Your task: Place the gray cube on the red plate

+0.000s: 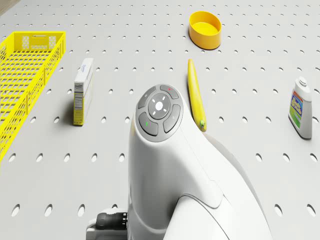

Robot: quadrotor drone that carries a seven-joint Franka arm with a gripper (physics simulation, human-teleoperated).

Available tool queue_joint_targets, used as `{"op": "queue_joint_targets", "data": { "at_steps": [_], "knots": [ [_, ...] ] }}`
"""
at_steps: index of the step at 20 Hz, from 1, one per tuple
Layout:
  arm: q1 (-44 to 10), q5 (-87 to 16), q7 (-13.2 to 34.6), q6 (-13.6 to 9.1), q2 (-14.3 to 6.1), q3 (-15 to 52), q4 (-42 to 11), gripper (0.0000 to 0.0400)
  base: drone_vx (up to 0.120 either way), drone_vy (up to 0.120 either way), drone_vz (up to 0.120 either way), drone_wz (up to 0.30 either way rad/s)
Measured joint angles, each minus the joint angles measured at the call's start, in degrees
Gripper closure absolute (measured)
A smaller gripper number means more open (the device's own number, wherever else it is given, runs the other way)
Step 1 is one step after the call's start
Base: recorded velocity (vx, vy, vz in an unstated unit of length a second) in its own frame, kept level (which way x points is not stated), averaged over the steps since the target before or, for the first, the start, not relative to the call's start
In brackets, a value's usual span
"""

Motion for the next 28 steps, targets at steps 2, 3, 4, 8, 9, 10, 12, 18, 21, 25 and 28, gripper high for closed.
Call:
{"op": "queue_joint_targets", "data": {
  "at_steps": [2, 3, 4, 8, 9, 10, 12, 18, 21, 25, 28],
  "knots": [
    [-0.1, 0.2, 0.1, 0.3, -0.3, 0.1, 0.0, 0.0150, -0.120, -0.120, 0.000, 0.000],
    [-0.1, 0.3, 0.1, 0.4, -0.5, 0.2, 0.0, 0.0150, -0.120, -0.120, 0.000, 0.000],
    [-0.2, 0.4, 0.2, 0.6, -0.7, 0.2, 0.0, 0.0150, -0.120, -0.120, 0.000, 0.000],
    [-0.3, 0.7, 0.3, 1.2, -1.3, 0.3, 0.1, 0.0150, -0.120, -0.120, 0.080, 0.000],
    [-0.4, 0.8, 0.3, 1.3, -1.5, 0.4, 0.1, 0.0150, -0.120, -0.120, 0.120, 0.000],
    [-0.4, 0.8, 0.4, 1.5, -1.6, 0.4, 0.1, 0.0150, -0.120, -0.120, 0.040, 0.000],
    [-0.5, 1.0, 0.4, 1.7, -1.9, 0.4, 0.1, 0.0150, -0.120, -0.120, 0.000, 0.000],
    [-0.7, 1.4, 0.6, 2.5, -2.8, 0.6, 0.1, 0.0150, -0.080, -0.120, 0.000, 0.000],
    [-0.8, 1.5, 0.7, 2.9, -3.2, 0.6, 0.1, 0.0150, 0.000, -0.120, 0.000, 0.000],
    [-0.9, 1.8, 0.8, 3.4, -3.7, 0.7, 0.2, 0.0150, 0.000, -0.120, 0.000, 0.000],
    [-1.0, 1.9, 0.9, 3.8, -4.1, 0.8, 0.2, 0.0150, 0.000, -0.120, 0.000, 0.000]
  ]
}}
